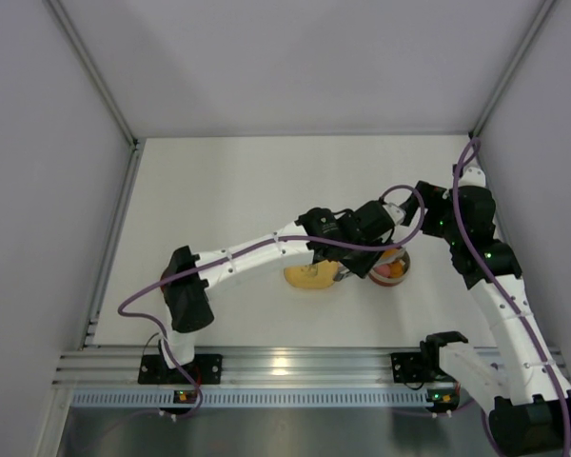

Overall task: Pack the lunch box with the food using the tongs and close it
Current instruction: Place the fake food in the packing box, then place the clamp at the center of the board, then pick up the box lid from the center of the board.

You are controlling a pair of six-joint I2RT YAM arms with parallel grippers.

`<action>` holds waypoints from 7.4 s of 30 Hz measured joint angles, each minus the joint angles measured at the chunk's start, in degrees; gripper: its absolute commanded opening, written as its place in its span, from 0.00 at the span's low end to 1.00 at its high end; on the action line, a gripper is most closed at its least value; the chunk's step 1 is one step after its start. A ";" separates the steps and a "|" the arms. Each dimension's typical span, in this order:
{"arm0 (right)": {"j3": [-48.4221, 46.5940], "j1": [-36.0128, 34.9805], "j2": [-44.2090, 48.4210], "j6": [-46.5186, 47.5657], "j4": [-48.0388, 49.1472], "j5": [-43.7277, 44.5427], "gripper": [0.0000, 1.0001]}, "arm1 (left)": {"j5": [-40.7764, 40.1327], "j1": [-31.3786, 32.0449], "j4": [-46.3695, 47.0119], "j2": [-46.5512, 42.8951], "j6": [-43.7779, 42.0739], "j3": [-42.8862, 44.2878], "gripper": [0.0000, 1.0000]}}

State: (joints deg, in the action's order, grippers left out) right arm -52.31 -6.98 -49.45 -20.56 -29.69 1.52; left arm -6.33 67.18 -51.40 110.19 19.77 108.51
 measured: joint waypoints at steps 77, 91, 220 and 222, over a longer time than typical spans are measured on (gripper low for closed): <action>0.00 0.04 0.00 0.55 -0.17 1.62 0.99 | -3.28 0.31 0.48 3.78 -0.70 2.08 0.46; 0.00 0.02 0.02 0.63 -0.37 0.90 1.00 | -1.11 0.31 1.66 1.92 -0.59 -1.22 0.42; 1.03 0.02 1.46 0.42 0.09 -4.42 1.00 | -29.07 -46.21 8.22 -42.84 40.59 -66.38 0.68; 1.07 0.02 1.46 0.42 0.11 -4.44 0.99 | -29.09 -47.06 8.59 -42.38 40.61 -67.01 0.66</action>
State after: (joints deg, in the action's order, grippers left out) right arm -51.24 -6.96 -47.99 -20.14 -29.58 -2.92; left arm -35.42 20.12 -42.81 67.81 60.38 41.50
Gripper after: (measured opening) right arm 0.993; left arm 0.679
